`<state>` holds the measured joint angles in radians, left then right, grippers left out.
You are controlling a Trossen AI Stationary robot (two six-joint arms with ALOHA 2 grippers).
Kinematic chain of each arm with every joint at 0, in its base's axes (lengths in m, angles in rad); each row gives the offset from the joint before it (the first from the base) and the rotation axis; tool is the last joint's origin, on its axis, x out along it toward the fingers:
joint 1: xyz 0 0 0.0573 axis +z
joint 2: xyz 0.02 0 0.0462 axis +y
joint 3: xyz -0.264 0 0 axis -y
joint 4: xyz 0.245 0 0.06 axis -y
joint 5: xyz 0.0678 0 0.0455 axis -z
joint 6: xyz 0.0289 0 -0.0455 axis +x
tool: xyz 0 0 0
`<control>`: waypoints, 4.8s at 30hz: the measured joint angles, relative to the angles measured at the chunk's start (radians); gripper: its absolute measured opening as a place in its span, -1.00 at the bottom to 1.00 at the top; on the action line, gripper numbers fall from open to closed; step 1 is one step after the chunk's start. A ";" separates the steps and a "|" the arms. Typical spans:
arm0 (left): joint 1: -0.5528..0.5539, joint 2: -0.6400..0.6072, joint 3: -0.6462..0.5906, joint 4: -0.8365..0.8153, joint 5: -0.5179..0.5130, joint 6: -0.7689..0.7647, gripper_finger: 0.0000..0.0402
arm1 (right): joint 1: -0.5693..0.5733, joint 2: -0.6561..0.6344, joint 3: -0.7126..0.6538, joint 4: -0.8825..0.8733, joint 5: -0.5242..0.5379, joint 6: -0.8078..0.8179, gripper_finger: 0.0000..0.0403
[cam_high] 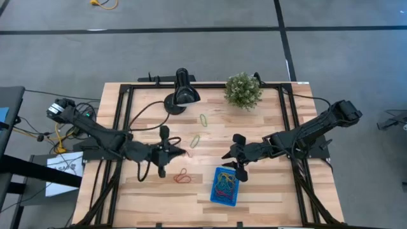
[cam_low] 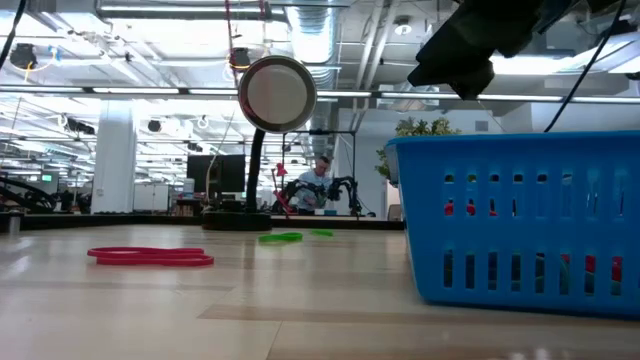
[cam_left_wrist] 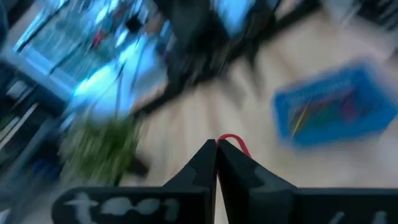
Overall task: Pick and place items into bin
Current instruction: Put the red rubber band into the blue bin
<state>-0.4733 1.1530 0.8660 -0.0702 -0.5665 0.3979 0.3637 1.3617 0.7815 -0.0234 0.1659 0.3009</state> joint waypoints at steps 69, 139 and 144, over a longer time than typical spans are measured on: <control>0.151 0.743 0.503 0.210 0.640 -0.095 -1.00 | -0.006 0.000 0.000 -0.575 0.487 0.433 -0.37; 0.118 0.767 0.595 -0.116 0.428 -0.228 -0.47 | -0.005 0.000 -0.001 -0.565 0.486 0.433 -0.36; 0.119 0.679 0.677 -0.524 0.246 -0.287 -0.50 | -0.005 0.000 -0.001 -0.570 0.486 0.433 -0.36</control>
<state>-0.3546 1.8323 1.5428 -0.5938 -0.3206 0.1105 0.3588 1.3621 0.7807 -0.5930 0.6518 0.7341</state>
